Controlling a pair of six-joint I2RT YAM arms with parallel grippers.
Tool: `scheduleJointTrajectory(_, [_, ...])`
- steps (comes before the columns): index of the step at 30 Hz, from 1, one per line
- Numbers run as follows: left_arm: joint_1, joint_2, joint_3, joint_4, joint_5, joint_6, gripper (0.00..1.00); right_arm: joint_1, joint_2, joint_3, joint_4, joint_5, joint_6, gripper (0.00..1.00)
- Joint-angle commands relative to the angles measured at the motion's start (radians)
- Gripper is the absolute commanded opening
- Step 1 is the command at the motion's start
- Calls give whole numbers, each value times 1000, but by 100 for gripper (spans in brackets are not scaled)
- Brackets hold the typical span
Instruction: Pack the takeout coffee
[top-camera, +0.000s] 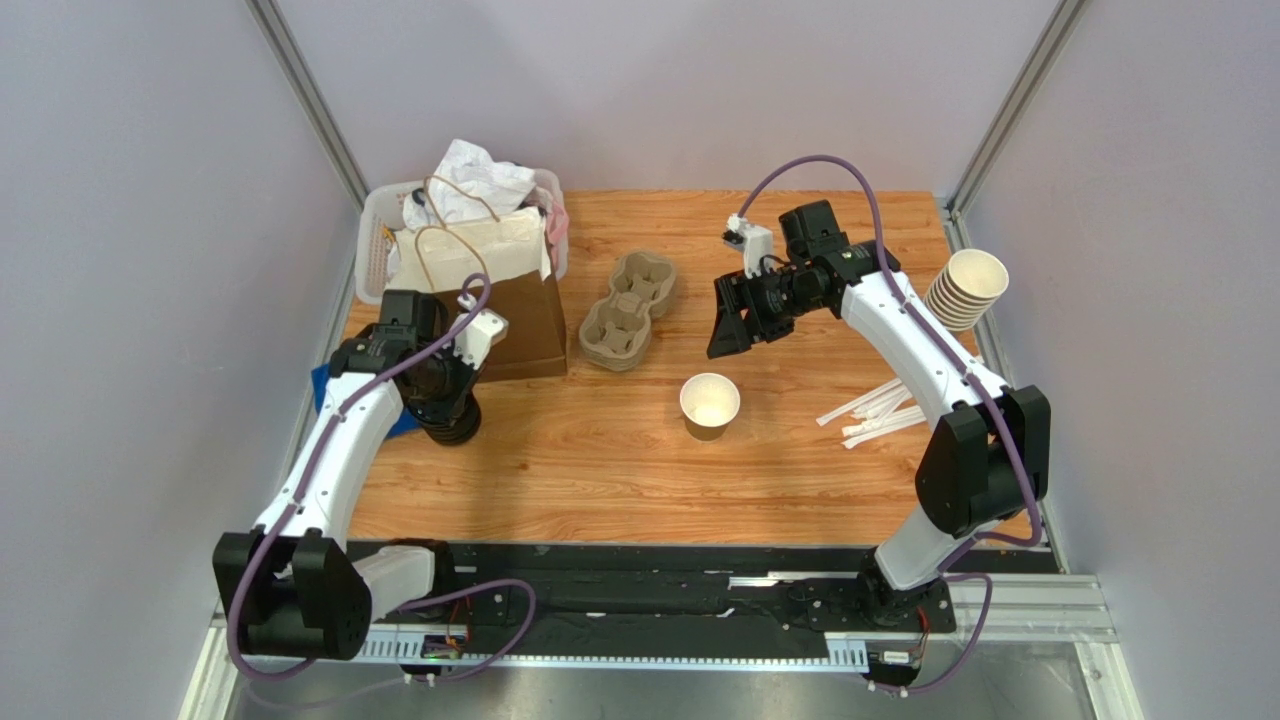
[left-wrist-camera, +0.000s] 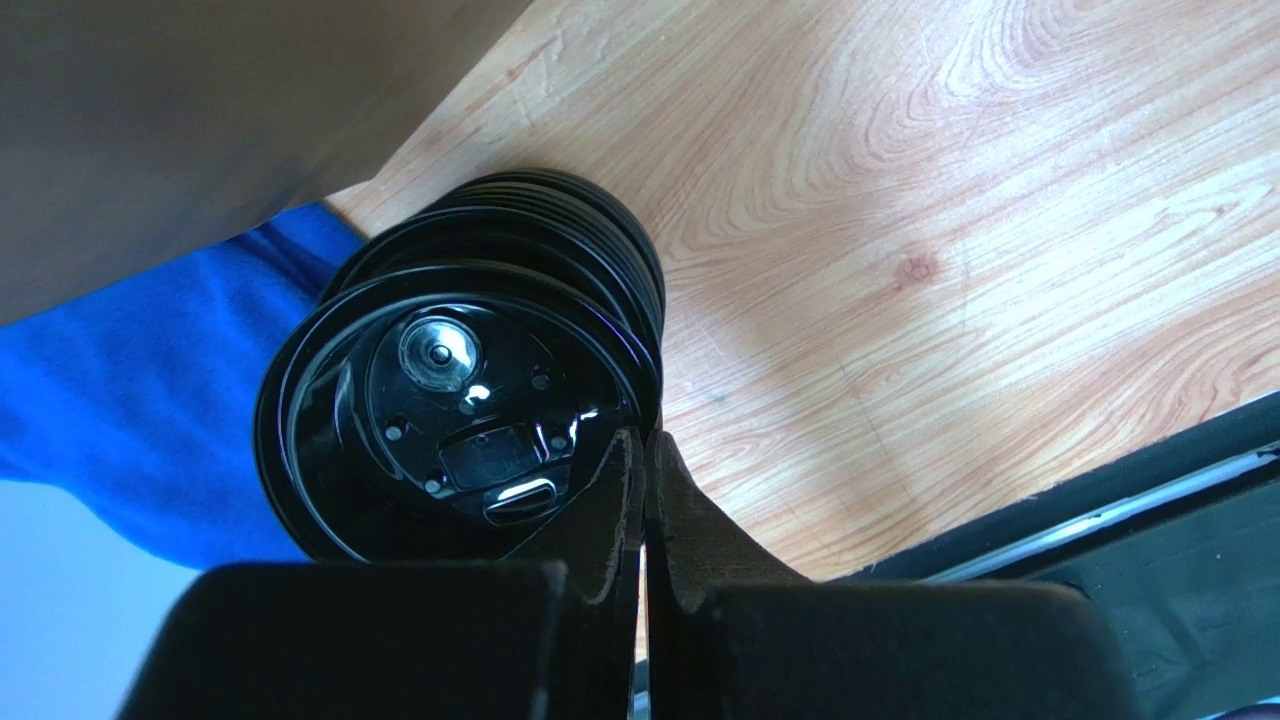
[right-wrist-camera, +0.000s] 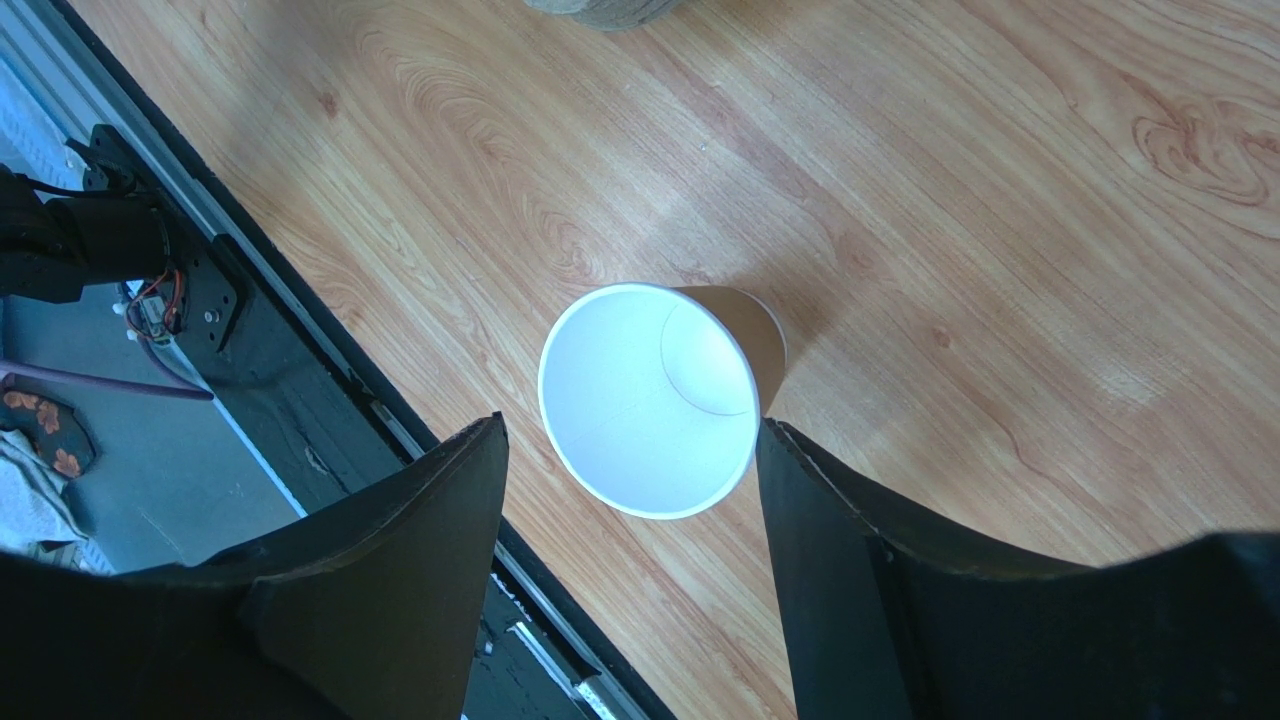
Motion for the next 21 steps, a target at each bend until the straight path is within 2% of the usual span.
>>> scheduleJointTrajectory(1, [-4, -47, 48, -32, -12, -3, 0, -1, -31, 23, 4, -25, -4, 66])
scheduleJointTrajectory(9, [-10, -87, 85, -93, 21, -3, 0, 1, -45, 32, -1, -25, -5, 66])
scheduleJointTrajectory(13, [-22, -128, 132, -193, 86, 12, 0, -1, -62, 52, -15, -17, -27, 67])
scheduleJointTrajectory(17, [-71, -181, 197, -331, 138, 37, 0, 1, -89, 94, -68, -17, -131, 76])
scheduleJointTrajectory(21, [-188, -242, 280, -460, 249, 38, 0, 1, -149, 123, -120, -20, -246, 84])
